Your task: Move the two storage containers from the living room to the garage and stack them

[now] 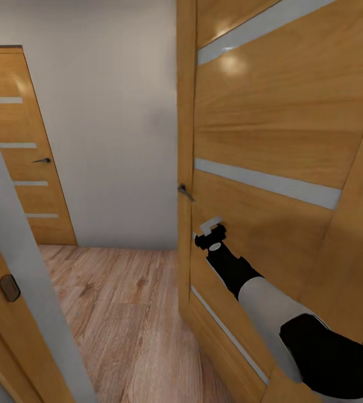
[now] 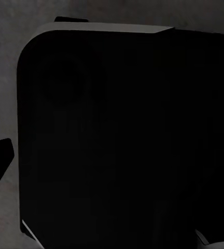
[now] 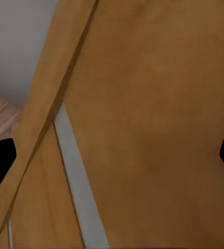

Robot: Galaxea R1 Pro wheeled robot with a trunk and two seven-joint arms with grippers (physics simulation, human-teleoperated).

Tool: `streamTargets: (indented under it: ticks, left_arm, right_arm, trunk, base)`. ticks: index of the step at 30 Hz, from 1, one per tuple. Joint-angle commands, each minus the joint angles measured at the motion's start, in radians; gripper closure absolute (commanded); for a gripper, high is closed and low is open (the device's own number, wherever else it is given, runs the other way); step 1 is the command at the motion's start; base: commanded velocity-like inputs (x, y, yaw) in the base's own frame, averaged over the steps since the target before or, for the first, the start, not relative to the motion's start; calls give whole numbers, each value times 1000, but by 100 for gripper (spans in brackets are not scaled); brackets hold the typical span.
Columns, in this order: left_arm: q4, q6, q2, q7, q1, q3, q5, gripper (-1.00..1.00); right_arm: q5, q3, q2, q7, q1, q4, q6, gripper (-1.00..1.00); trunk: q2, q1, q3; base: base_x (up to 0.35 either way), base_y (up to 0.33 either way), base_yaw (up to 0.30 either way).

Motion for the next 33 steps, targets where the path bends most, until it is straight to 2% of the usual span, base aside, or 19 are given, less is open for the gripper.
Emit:
streamTargets:
  ticks: [1, 3, 8, 9, 11, 33]
  left_arm:
    - [-1, -2, 0, 0, 0, 1, 9, -100]
    - [-1, -2, -1, 0, 0, 2, 9, -100]
    - [-1, -2, 0, 0, 0, 1, 9, -100]
    - [-1, -2, 0, 0, 0, 1, 10, -100]
    - [-1, -2, 0, 0, 0, 1, 10, -100]
    - [-1, -2, 0, 0, 0, 0, 11, -100]
  right_arm:
    - [21, -12, -22, -26, -3, 0, 12, -100]
    - [21, -26, -36, -25, -6, 0, 12, -100]
    - [21, -28, -28, -25, -6, -13, 10, -100]
    - [20, -28, -13, -23, -6, -16, 10, -100]
    - [19, -28, 2, -21, -6, -15, 13, -100]
    - [17, -26, 2, -12, -5, -6, 26, -100]
  trunk:
    - [-1, 0, -1]
    - [-1, 0, -1]
    - [-1, 0, -1]
    - [-1, 0, -1]
    - [-1, 0, -1]
    - [-1, 0, -1]
  base:
    - [4, -2, 0]
    - [1, -1, 0]
    - [0, 0, 0]
    - [0, 0, 0]
    - [0, 0, 0]
    - [0, 0, 0]
